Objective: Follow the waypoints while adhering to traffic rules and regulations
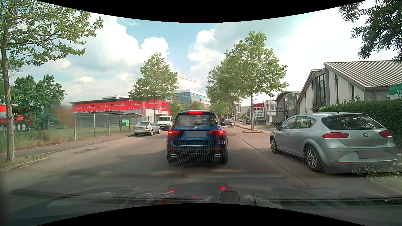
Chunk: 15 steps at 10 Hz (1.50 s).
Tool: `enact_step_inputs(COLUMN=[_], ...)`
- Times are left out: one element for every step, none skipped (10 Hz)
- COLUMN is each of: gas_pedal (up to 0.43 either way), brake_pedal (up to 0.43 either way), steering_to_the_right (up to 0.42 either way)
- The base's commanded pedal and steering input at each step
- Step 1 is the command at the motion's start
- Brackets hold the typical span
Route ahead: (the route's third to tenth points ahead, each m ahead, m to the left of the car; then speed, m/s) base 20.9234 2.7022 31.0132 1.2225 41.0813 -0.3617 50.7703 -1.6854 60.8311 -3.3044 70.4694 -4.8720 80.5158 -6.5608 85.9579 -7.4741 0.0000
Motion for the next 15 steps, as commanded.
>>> enact_step_inputs(gas_pedal=[0.000,0.000,0.000,0.000,0.000,0.000,0.000,0.000,0.000,0.000,0.000,0.000,0.000,0.000,0.000], brake_pedal=[0.268,0.268,0.268,0.268,0.268,0.268,0.268,0.268,0.268,0.268,0.268,0.268,0.268,0.268,0.268], steering_to_the_right=[-0.005,-0.005,-0.005,-0.005,-0.005,-0.005,-0.005,-0.005,-0.005,-0.005,-0.005,-0.005,-0.005,-0.005,-0.005])
